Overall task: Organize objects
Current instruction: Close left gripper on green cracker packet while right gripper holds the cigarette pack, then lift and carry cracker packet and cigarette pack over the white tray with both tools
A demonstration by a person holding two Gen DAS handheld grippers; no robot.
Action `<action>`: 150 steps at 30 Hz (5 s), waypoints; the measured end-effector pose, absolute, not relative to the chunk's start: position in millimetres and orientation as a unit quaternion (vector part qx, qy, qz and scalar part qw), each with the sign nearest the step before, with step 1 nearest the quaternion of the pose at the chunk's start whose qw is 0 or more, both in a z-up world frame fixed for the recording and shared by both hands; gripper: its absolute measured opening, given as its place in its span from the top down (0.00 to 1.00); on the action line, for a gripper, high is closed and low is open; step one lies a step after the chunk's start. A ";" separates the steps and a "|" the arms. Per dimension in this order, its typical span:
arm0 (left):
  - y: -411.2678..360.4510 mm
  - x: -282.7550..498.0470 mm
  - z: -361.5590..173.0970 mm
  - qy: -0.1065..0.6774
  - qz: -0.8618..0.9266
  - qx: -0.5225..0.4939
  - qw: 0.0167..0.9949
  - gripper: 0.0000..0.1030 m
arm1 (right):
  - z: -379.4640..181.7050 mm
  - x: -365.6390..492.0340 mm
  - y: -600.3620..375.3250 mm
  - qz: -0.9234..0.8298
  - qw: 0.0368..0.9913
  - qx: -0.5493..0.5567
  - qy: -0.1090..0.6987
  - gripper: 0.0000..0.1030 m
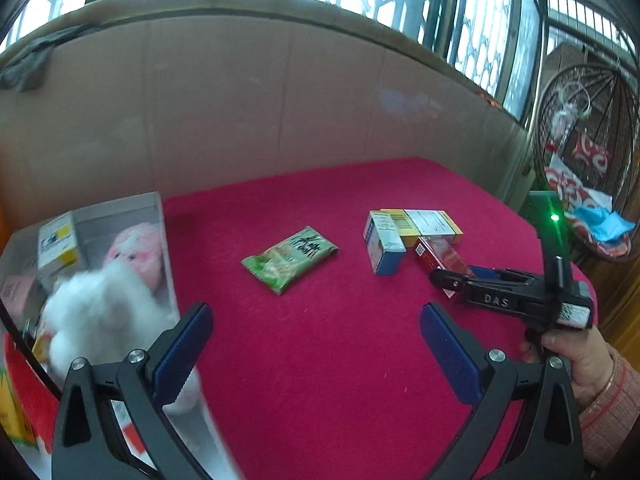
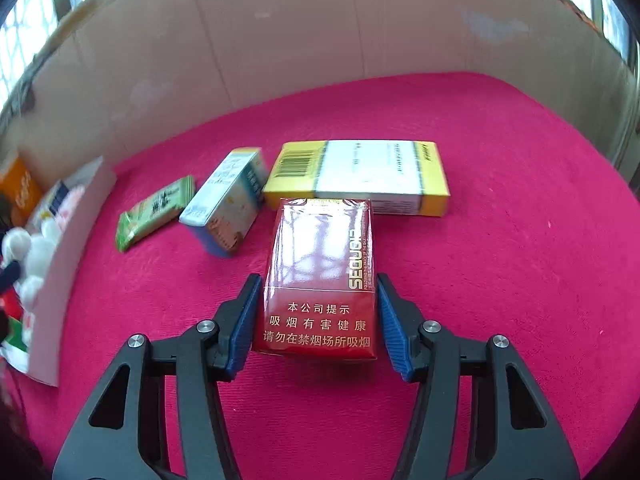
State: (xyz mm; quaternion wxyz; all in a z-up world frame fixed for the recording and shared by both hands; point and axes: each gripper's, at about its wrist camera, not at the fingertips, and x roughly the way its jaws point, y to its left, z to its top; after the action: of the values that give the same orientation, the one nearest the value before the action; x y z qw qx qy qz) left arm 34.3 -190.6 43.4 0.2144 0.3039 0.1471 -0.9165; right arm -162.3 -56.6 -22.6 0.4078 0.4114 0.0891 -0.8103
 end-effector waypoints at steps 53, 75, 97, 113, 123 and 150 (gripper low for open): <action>-199.2 -64.8 -7.6 0.112 -0.872 0.403 0.255 0.65 | -37.6 -191.2 -35.0 -0.774 0.460 0.434 -0.038 0.46; -163.9 -13.1 20.1 0.046 -0.914 0.281 0.288 0.65 | -18.7 -174.3 -38.2 -0.822 0.413 0.394 -0.010 0.46; -137.7 44.2 34.1 0.044 -0.948 0.184 0.256 0.65 | -2.2 -146.0 -40.8 -0.885 0.337 0.320 0.041 0.46; -178.2 93.0 68.0 0.100 -0.935 0.121 0.319 0.65 | 8.0 -123.6 -52.6 -0.898 0.334 0.271 0.090 0.46; -210.7 127.8 86.0 0.107 -0.913 0.089 0.384 0.65 | 32.8 -81.5 -80.9 -0.880 0.393 0.243 0.108 0.46; -300.2 197.5 80.5 0.196 -0.859 0.076 0.466 0.65 | 72.2 -6.7 -168.6 -0.830 0.498 0.197 0.156 0.46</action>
State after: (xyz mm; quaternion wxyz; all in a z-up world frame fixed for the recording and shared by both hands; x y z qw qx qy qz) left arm 197.5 -300.2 80.5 0.4662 0.0760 0.1955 -0.8594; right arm -6.7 -168.6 72.2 0.4977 0.1972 0.1559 -0.8301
